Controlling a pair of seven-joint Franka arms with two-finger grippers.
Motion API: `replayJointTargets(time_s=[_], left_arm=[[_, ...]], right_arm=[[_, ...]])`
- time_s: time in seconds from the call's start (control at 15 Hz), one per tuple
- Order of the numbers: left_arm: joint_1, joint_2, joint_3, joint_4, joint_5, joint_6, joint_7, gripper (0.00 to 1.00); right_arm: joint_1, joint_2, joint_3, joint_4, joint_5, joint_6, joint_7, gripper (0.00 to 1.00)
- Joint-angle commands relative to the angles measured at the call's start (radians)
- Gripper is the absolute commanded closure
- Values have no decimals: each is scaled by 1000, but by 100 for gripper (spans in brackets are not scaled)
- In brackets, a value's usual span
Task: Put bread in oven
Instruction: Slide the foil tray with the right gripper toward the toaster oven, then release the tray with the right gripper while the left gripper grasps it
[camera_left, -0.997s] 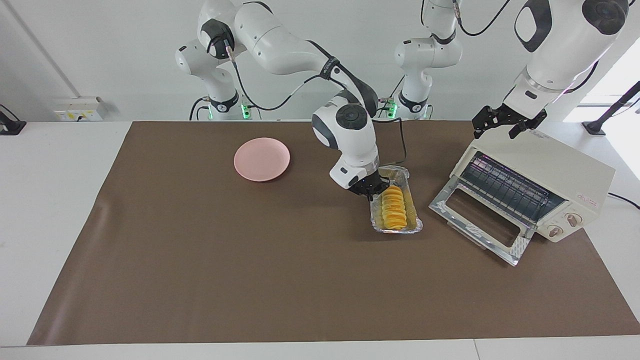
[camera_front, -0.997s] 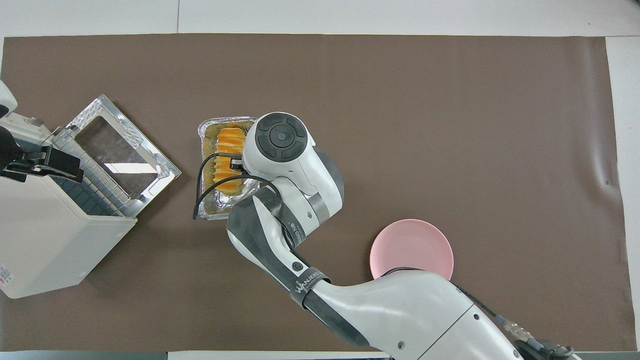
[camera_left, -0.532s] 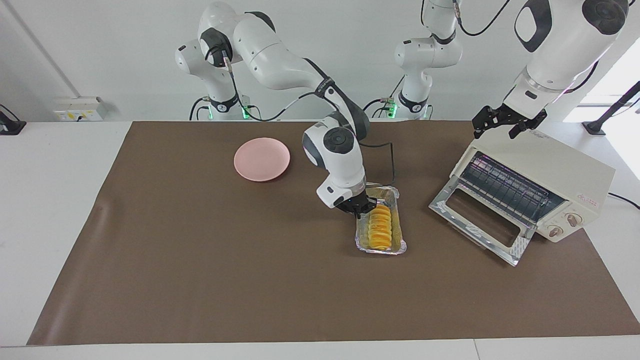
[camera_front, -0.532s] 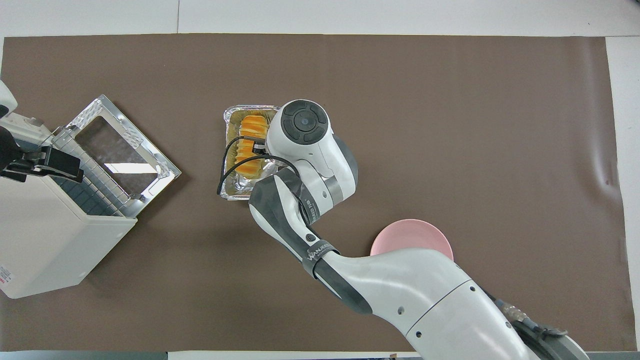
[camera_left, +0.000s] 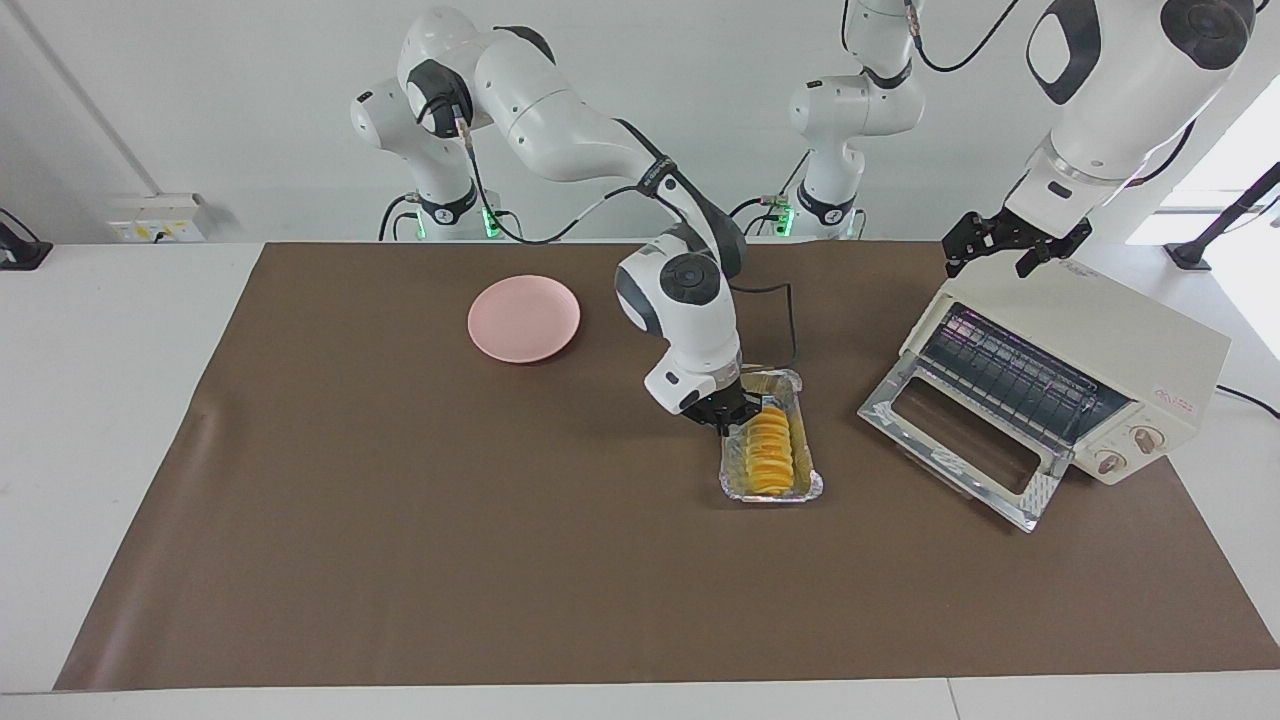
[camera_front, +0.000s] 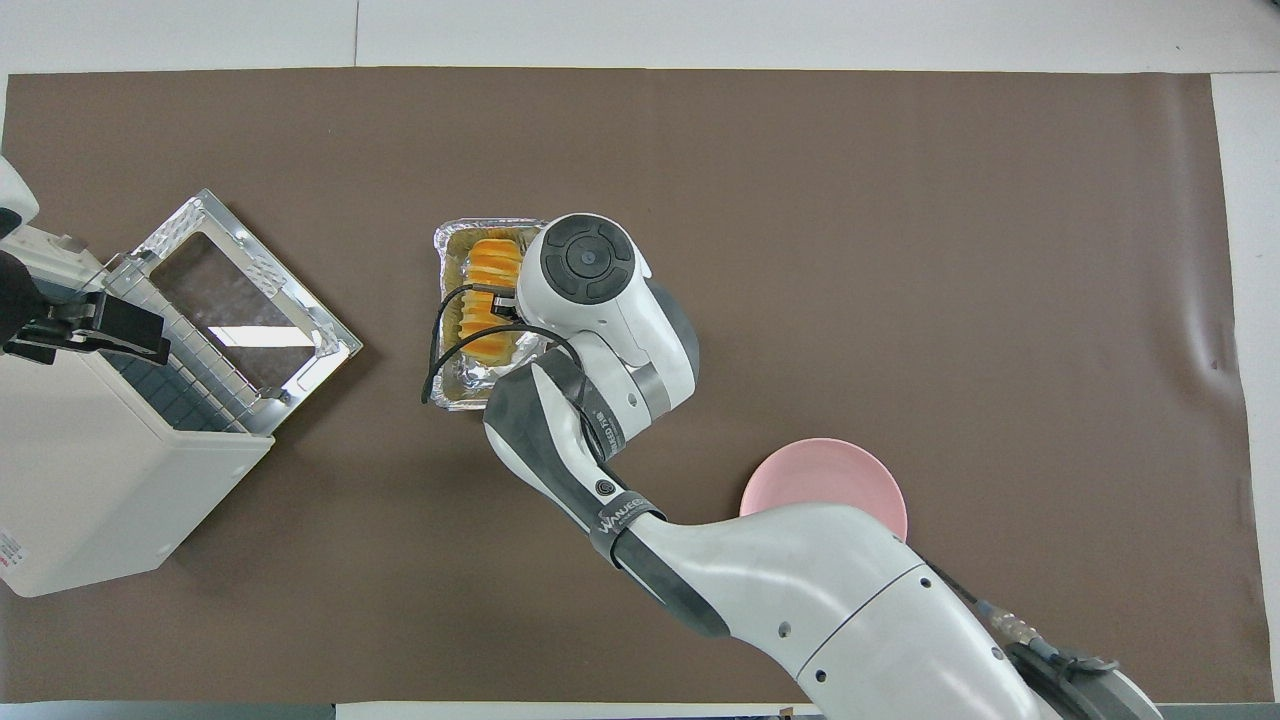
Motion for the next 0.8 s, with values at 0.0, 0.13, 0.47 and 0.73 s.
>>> replayJointTargets(time_s=[0.0, 0.13, 0.47, 0.73], left_arm=[[2, -18, 1, -11, 14, 16, -14, 0], [-1, -4, -1, 9, 5, 24, -19, 0], [-26, 60, -2, 66, -25, 21, -25, 0], [-84, 141, -2, 132, -27, 14, -45, 0]], right_arm=[[-1, 3, 4, -2, -12, 21, -5, 0], [-1, -2, 4, -2, -12, 18, -2, 0], [-53, -111, -2, 0, -7, -106, 1, 0], [-192, -266, -2, -16, -9, -227, -41, 0]])
